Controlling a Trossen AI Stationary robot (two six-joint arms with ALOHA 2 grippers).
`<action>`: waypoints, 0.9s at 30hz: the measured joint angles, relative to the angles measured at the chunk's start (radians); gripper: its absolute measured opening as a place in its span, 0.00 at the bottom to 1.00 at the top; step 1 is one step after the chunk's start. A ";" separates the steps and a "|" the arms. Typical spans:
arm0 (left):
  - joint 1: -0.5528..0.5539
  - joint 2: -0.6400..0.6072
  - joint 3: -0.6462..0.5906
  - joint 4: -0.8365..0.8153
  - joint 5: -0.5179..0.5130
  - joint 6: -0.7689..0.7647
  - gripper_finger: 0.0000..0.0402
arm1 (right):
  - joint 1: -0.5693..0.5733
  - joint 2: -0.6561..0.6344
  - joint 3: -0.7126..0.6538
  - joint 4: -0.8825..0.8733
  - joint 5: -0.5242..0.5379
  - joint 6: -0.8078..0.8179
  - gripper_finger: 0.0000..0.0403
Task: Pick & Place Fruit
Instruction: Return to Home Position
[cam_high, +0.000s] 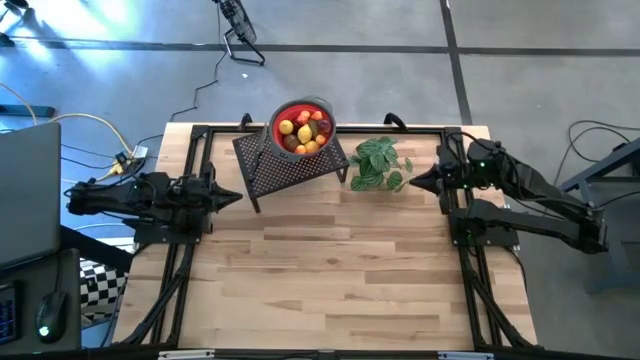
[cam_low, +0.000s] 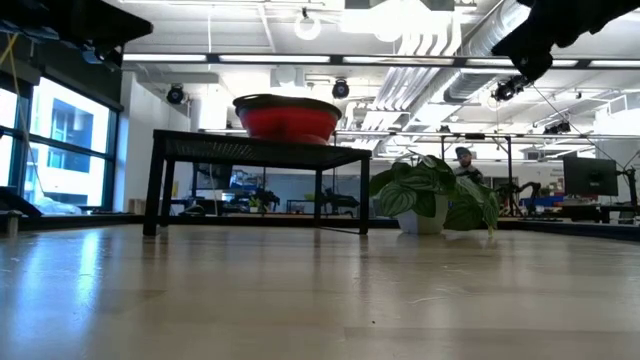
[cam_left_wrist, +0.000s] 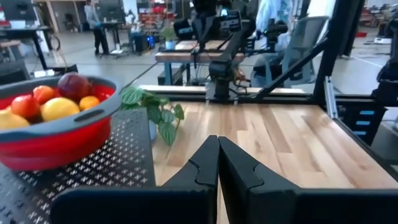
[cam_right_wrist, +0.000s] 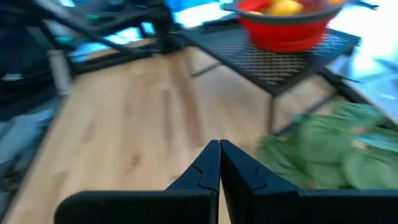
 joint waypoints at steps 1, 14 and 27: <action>0.000 -0.007 0.000 0.000 0.002 0.005 0.01 | 0.000 -0.005 0.000 0.006 -0.041 -0.001 0.01; 0.000 -0.029 0.000 -0.045 0.002 -0.004 0.01 | 0.000 -0.263 0.000 0.004 -0.091 0.128 0.01; 0.000 -0.029 0.000 -0.059 0.003 -0.006 0.01 | 0.000 -0.511 -0.001 -0.168 0.162 0.184 0.01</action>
